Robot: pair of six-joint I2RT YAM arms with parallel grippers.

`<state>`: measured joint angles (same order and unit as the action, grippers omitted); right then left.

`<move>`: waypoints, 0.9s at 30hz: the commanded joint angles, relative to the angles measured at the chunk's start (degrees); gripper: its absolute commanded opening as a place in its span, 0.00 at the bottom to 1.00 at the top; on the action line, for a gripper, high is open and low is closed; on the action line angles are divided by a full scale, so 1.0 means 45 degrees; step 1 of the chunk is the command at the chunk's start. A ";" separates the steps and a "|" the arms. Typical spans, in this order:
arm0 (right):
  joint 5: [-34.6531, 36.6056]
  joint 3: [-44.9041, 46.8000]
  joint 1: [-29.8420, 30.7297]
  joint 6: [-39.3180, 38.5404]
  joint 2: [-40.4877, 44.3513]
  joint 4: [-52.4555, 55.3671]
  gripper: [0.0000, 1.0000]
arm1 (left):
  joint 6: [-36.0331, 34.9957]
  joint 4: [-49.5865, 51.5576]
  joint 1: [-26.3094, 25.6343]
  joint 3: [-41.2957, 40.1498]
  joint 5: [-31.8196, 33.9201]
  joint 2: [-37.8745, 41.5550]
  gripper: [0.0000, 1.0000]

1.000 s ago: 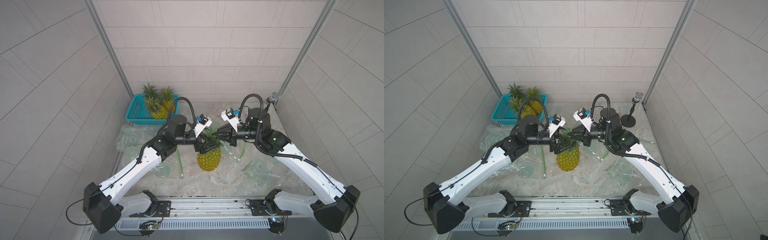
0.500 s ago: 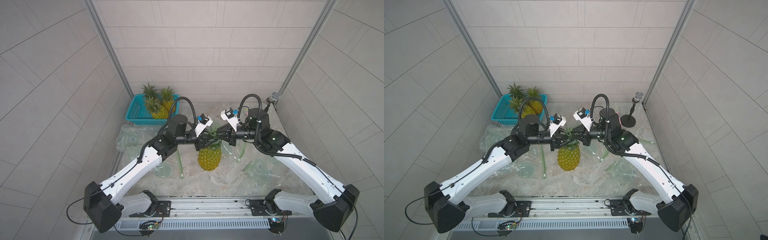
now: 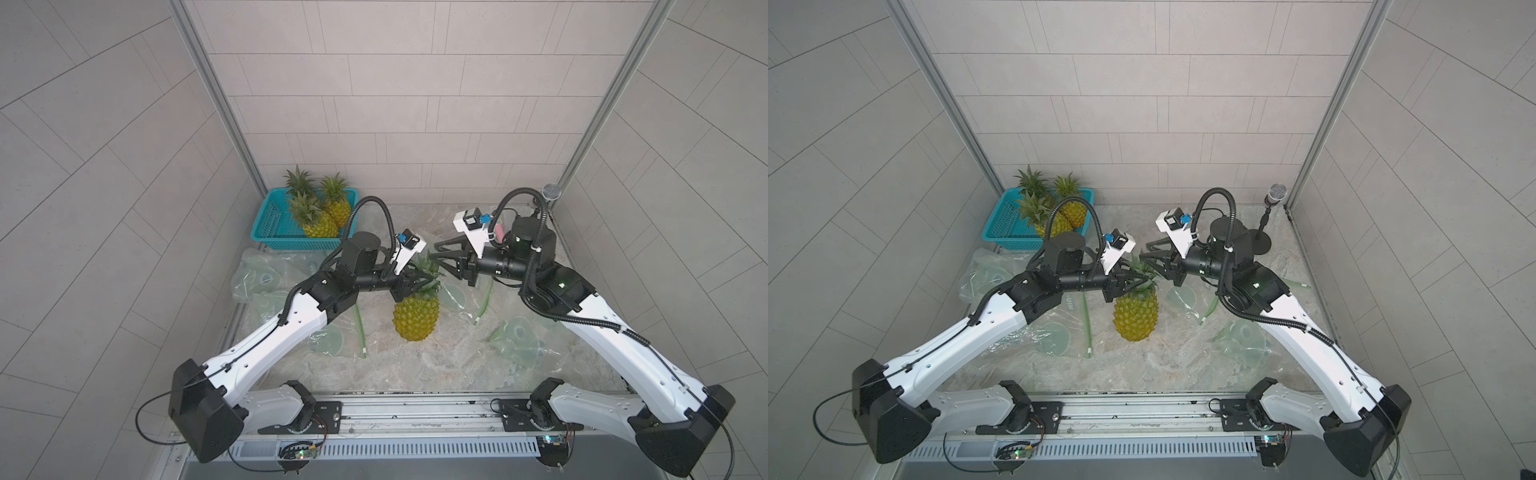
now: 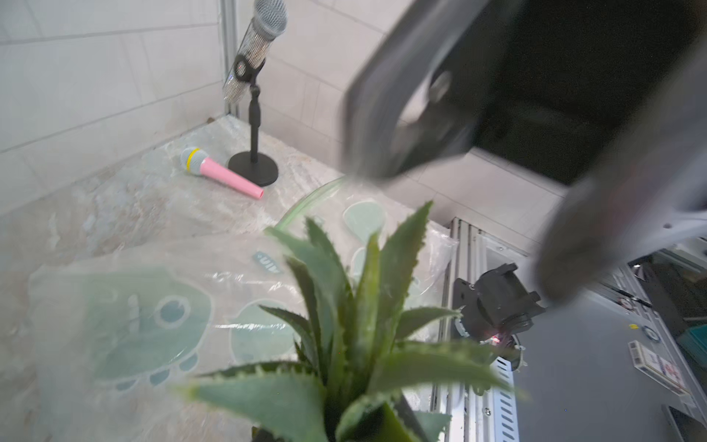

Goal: Open the zip-top bag and take out the pineapple
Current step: Place the pineapple in the basket.

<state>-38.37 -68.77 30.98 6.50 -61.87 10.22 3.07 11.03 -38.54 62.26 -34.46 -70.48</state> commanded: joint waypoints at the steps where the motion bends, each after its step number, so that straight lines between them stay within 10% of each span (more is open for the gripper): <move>1: 0.1760 -0.0099 0.0012 -0.0250 0.0683 -0.0671 0.43 | 0.0475 -0.0597 0.0038 0.0200 0.1673 0.0239 0.03; 17: 0.8404 0.2139 -0.0060 0.0059 0.2483 -0.2030 0.50 | 0.0171 -0.0391 0.0455 0.2338 1.2577 0.0135 0.05; 27: 0.8584 0.2099 -0.0264 -0.0323 0.2698 -0.1735 0.51 | -0.0187 -0.1424 0.3970 0.2449 1.3294 0.0533 0.05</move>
<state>-1.32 -58.74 30.33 5.80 -50.76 3.49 2.57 12.62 -24.91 71.72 23.05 -70.76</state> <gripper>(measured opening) 0.509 0.274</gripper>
